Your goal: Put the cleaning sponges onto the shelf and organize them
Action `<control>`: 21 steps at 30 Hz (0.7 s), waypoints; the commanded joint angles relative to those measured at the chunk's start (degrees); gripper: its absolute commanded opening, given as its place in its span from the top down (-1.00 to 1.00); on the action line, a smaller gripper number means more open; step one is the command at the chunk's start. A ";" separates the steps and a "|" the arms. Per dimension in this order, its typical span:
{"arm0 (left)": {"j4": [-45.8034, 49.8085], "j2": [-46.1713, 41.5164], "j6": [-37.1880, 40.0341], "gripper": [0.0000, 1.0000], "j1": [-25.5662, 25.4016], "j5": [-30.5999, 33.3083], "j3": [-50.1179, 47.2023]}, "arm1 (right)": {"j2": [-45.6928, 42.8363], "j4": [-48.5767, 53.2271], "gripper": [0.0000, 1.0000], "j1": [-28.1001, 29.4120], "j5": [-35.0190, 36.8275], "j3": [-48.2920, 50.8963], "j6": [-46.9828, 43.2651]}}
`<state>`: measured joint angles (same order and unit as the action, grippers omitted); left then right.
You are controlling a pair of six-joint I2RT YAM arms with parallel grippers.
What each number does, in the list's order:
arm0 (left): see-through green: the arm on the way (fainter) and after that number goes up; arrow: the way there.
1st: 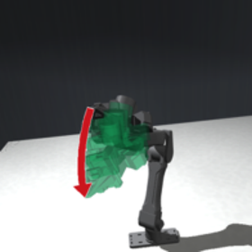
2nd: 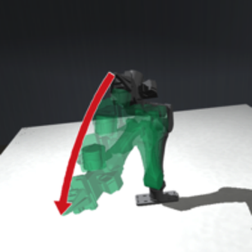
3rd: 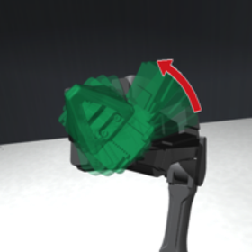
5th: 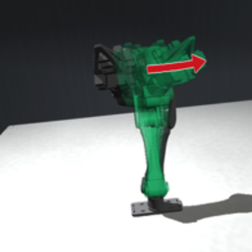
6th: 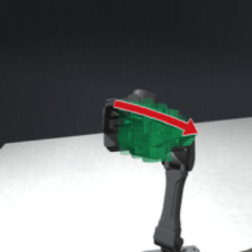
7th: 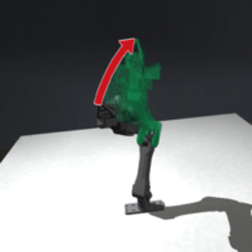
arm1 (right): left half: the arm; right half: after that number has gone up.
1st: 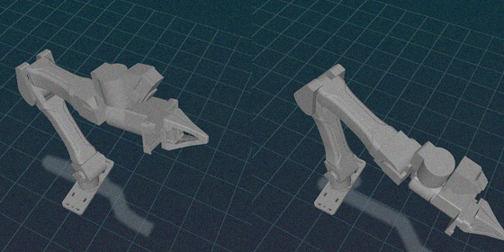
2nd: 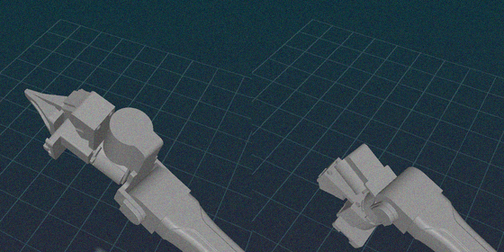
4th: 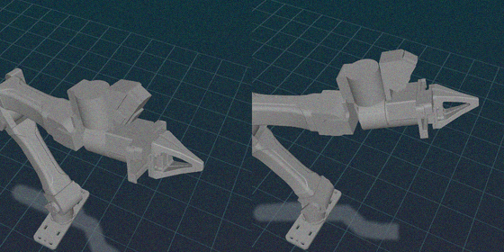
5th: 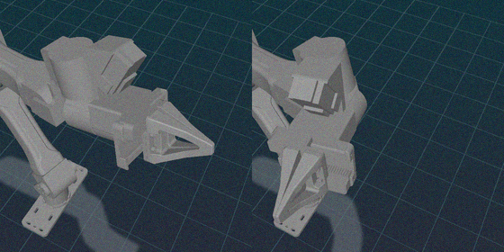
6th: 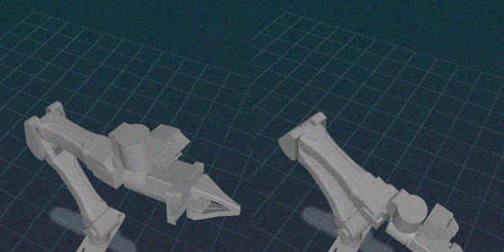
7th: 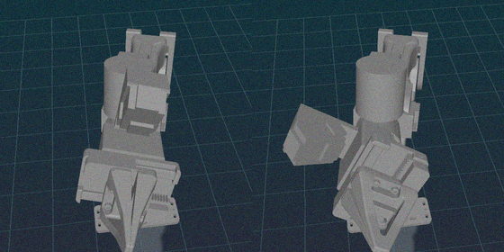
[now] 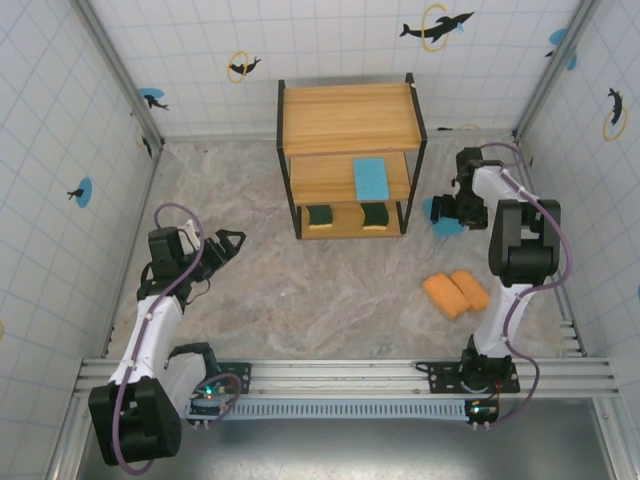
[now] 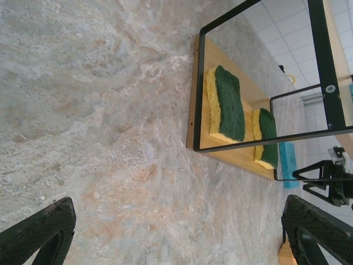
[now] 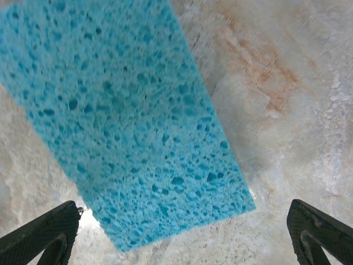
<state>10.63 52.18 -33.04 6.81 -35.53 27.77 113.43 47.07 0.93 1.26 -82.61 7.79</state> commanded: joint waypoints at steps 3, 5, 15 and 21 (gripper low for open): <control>-0.27 -0.76 0.00 -0.95 0.20 -0.25 -0.18 | -0.08 2.67 -0.99 0.75 -1.52 -2.39 -7.93; 0.10 -1.04 0.11 -0.95 0.20 -0.24 -0.24 | -0.45 2.05 -0.99 0.33 -2.20 -2.12 -8.49; 0.45 -1.49 -0.04 -0.95 0.24 -0.16 0.05 | 1.90 1.62 -0.99 2.71 1.39 -1.11 -9.10; 0.62 -1.56 0.01 -0.95 0.20 -0.41 0.01 | 3.61 0.43 -0.99 7.29 5.04 0.34 -8.39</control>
<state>10.70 51.35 -33.04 6.81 -35.53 27.77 115.81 47.77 6.61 4.56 -82.74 -0.40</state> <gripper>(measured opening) 0.975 0.997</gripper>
